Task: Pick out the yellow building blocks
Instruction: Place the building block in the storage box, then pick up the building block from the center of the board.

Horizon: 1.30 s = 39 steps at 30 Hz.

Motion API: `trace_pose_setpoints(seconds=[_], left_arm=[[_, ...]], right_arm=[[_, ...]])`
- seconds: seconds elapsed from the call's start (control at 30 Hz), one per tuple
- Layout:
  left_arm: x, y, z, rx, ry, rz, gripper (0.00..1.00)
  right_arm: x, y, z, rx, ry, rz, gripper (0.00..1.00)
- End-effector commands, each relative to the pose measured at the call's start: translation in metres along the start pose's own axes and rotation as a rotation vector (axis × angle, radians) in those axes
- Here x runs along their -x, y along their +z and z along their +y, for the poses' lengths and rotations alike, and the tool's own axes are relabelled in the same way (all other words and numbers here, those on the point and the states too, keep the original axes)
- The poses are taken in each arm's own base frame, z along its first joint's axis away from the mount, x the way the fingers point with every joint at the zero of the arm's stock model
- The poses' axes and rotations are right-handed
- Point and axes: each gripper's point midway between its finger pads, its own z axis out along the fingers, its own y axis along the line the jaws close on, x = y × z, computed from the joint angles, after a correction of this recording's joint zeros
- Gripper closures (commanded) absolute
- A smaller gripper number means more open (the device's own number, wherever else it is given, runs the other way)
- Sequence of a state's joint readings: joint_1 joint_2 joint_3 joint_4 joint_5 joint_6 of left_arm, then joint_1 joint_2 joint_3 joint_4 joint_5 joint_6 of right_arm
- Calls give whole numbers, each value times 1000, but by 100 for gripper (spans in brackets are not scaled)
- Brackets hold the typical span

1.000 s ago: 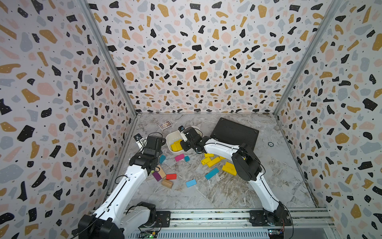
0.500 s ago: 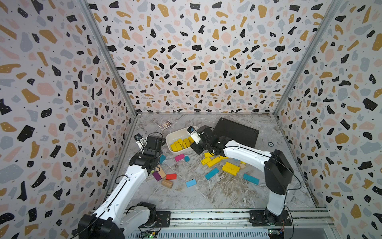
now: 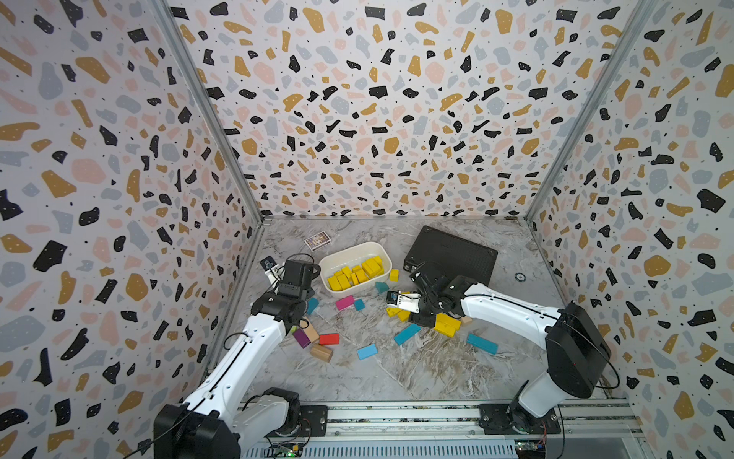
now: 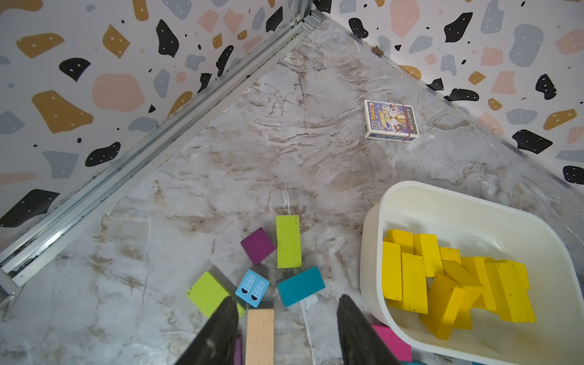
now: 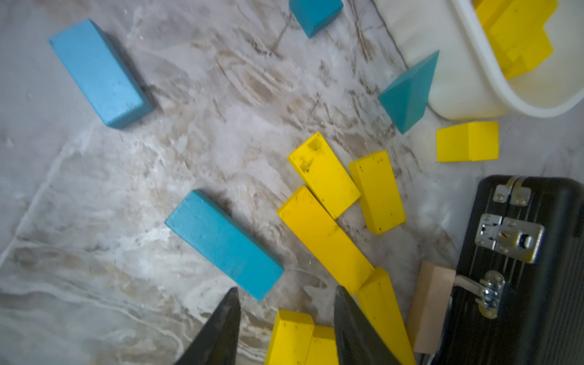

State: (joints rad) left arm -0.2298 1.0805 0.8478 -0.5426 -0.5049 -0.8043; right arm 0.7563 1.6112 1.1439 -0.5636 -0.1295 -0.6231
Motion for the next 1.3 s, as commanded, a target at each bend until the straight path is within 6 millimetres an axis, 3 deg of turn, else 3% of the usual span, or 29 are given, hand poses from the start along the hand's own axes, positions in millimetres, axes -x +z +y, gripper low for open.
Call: trace_pose_setpoints(seconds=[0.0,0.17,0.6,0.87,1.27], left_arm=[[2,1,-1,-9,-12,-8,48],[4,-1,1,-8,-18,-20,48],[6,-4,3,-10,-25,-30,48],[6,-3,2,-10,-24,-31,48],[6,-2,1,-10,-22,-26,49]], right_arm=[[-8,-9,-1,72,-117,39,49],[-18,7,-4,135,-167,112,49],[-14,46,-20,203,-215,123,50],[-8,57,-31,178,-228,119,51],[-26,75,-31,171,-245,178,56]])
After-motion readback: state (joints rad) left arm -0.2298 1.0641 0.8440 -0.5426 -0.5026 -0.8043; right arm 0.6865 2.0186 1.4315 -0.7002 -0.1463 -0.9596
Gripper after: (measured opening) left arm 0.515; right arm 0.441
